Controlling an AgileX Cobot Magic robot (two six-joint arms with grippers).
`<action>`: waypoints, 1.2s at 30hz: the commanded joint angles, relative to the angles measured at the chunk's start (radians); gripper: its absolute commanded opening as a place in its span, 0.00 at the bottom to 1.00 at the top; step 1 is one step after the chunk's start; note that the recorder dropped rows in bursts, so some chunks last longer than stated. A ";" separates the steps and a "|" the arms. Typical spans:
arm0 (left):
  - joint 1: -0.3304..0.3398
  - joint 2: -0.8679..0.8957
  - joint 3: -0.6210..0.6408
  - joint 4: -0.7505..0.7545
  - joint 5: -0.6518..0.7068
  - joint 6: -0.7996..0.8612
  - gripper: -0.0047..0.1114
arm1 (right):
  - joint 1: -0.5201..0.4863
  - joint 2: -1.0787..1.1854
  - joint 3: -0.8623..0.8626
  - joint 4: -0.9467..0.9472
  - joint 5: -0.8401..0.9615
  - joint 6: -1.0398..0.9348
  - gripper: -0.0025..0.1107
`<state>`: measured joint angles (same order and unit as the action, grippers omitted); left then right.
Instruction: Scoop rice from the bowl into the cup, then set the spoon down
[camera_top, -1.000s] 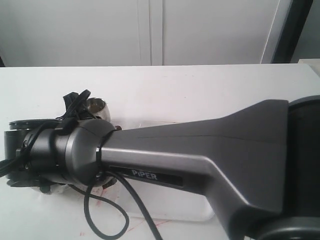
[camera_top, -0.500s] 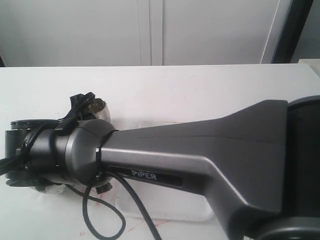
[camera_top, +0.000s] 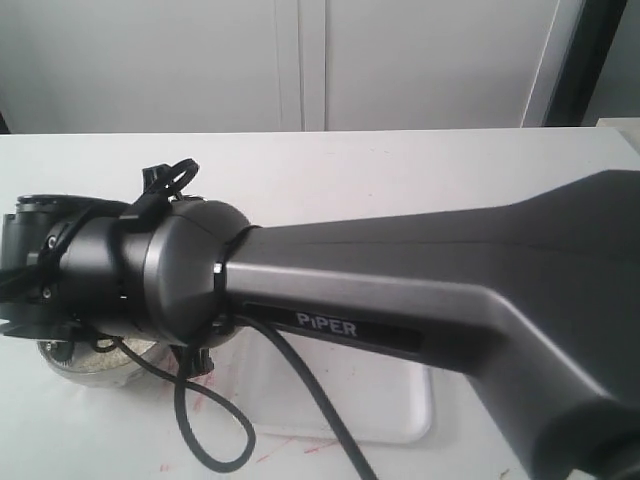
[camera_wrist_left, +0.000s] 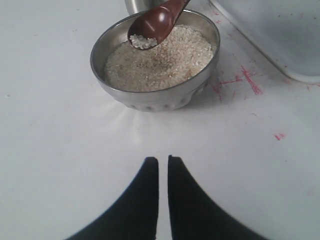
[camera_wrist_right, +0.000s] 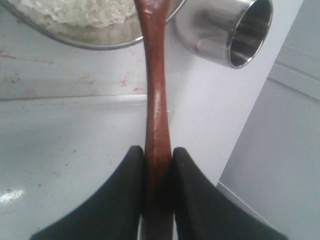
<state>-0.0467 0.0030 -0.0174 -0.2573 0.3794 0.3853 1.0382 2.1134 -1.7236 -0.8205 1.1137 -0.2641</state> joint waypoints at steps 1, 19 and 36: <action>-0.005 -0.003 0.005 -0.011 0.002 0.003 0.16 | -0.025 -0.029 0.003 0.072 -0.003 0.006 0.02; -0.005 -0.003 0.005 -0.011 0.002 0.003 0.16 | -0.169 -0.067 -0.001 0.179 -0.068 0.062 0.02; -0.005 -0.003 0.005 -0.011 0.002 0.003 0.16 | -0.260 0.022 -0.199 0.150 -0.065 0.141 0.02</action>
<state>-0.0467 0.0030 -0.0174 -0.2573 0.3794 0.3853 0.7962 2.1242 -1.9117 -0.6557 1.0375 -0.1314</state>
